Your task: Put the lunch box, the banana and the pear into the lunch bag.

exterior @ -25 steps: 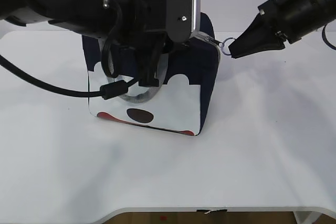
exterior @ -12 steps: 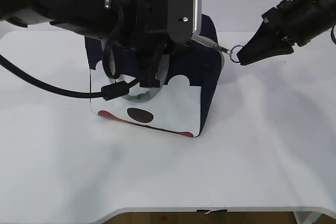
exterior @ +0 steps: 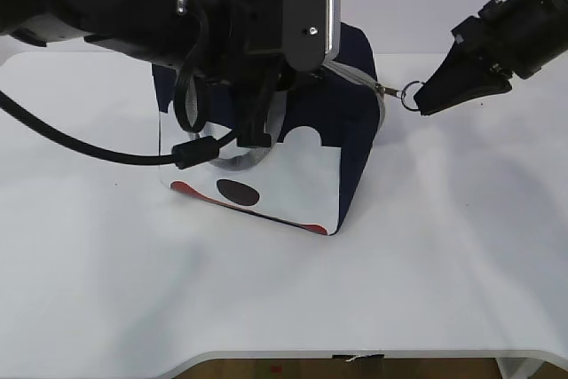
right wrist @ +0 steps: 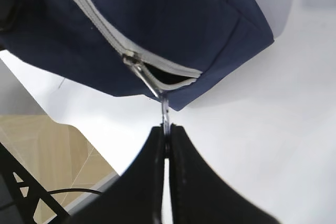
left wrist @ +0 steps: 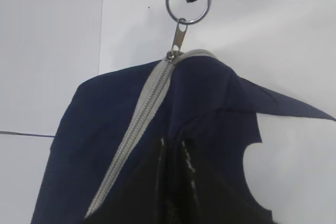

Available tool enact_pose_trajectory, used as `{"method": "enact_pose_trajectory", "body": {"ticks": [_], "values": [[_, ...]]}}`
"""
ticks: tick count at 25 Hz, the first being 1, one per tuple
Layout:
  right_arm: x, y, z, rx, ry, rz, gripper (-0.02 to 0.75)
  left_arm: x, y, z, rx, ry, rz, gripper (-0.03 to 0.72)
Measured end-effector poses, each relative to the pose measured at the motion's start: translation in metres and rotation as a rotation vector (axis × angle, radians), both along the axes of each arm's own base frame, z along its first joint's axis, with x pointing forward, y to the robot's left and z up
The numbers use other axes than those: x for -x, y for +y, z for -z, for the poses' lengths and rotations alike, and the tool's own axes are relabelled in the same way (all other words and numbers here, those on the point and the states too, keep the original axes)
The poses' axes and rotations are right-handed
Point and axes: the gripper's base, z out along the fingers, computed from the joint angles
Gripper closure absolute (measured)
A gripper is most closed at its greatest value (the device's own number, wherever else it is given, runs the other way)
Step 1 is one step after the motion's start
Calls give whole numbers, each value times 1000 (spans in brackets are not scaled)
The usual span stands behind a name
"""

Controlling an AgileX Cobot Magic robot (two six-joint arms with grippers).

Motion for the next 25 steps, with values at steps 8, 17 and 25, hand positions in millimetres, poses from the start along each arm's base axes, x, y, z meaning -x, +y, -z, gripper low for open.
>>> {"method": "enact_pose_trajectory", "body": {"ticks": [8,17,25], "values": [[1,-3,2,41,26,19,731,0,0,-1,6,-6,-4,669],[1,-7,4,81,46,41,731,-3,-1,-2,24,-31,-18,670],[1,-8,5,99,58,55,731,-6,1,-2,37,-55,-36,670]]}}
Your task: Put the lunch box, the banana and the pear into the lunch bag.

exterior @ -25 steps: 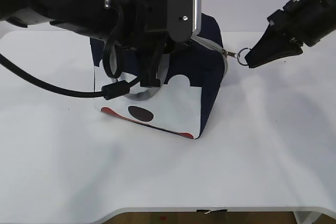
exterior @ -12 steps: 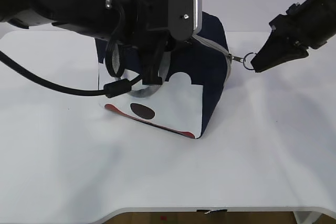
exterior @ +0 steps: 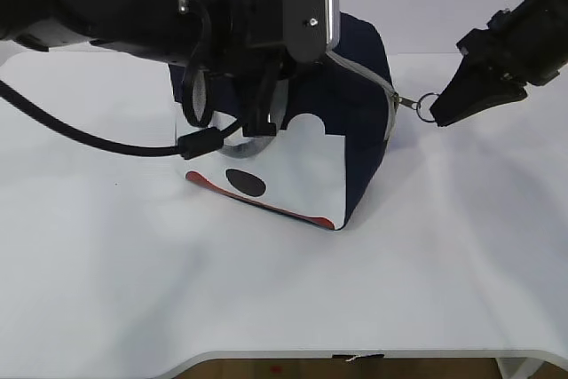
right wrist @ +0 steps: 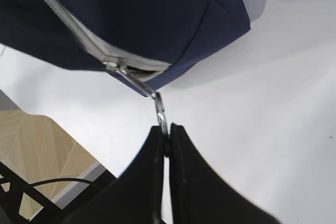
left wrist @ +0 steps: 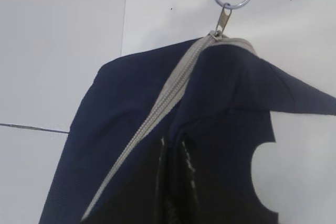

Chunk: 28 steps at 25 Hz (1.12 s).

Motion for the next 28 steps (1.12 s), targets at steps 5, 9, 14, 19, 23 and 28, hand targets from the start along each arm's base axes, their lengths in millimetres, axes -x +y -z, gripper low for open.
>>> {"method": "enact_pose_trajectory", "body": {"ticks": [5,9,14,19,23,28], "values": [[0,0,1,0,7,4,731,-2,2,0,4,-2,-9,671],[4,0,7,-1,30,5,731,-2,2,0,8,2,-12,671],[8,0,14,-1,54,8,731,-2,2,0,7,3,-11,671],[11,0,22,-2,85,9,731,-2,2,0,6,5,-10,671],[13,0,26,1,96,14,731,-2,2,1,5,6,-10,671],[8,2,41,7,132,7,731,-2,3,1,5,6,-12,671]]}}
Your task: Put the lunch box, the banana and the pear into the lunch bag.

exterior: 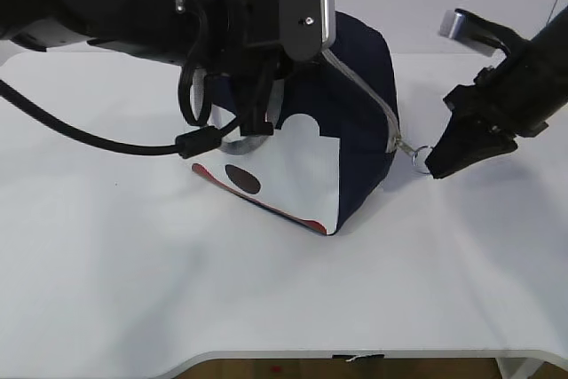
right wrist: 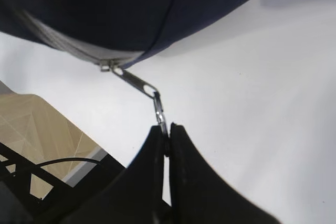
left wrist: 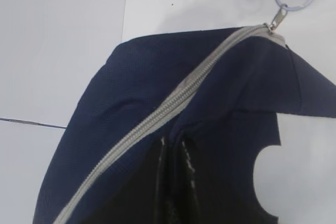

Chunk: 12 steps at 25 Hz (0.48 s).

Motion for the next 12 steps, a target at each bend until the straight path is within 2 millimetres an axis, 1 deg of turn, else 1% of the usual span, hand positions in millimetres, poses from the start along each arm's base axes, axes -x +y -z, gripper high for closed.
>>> {"method": "enact_pose_trajectory", "body": {"ticks": [7,12], "values": [[-6,3,22,-2,59,-7,731,-1,1,0,0,0,-2,672],[-8,4,27,-16,74,-1,731,0,0,0,15,13,-10,672]]}}
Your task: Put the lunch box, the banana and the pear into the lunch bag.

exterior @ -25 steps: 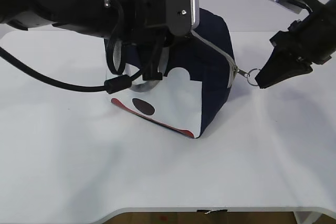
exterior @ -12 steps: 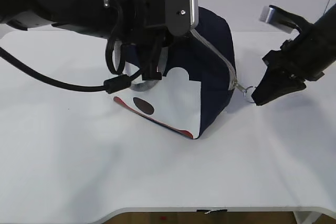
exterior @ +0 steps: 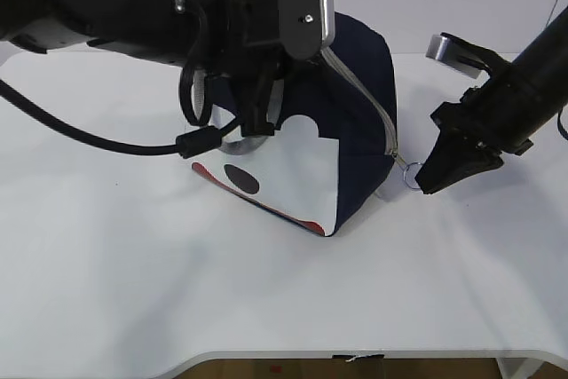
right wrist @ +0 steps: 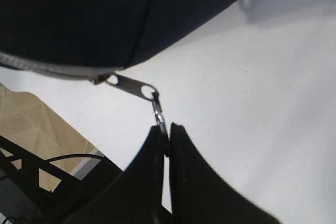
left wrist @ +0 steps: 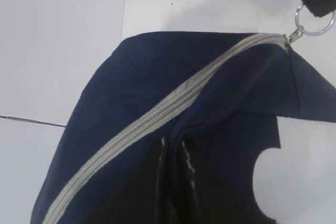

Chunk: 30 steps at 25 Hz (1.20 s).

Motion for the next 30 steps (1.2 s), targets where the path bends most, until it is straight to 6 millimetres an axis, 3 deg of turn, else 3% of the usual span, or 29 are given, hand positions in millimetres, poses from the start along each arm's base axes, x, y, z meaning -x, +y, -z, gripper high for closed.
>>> {"method": "enact_pose_trajectory", "body": {"ticks": [7,10,15,19,23,30], "values": [[-1,2,-1,-29,-11,-3,729,-1,1,0,56,50,-35,666],[-1,4,-2,-48,-23,-14,693,-1,1,0,66,64,-39,623],[-2,7,-1,-98,-30,-15,494,-2,2,-1,106,94,-64,432],[-5,9,-6,-137,-44,2,350,-1,3,-5,153,121,-84,373],[-15,10,-22,-162,-102,5,318,3,7,-18,215,135,-101,356],[-31,6,-58,-194,-217,27,316,16,19,-58,358,106,-129,303]]}}
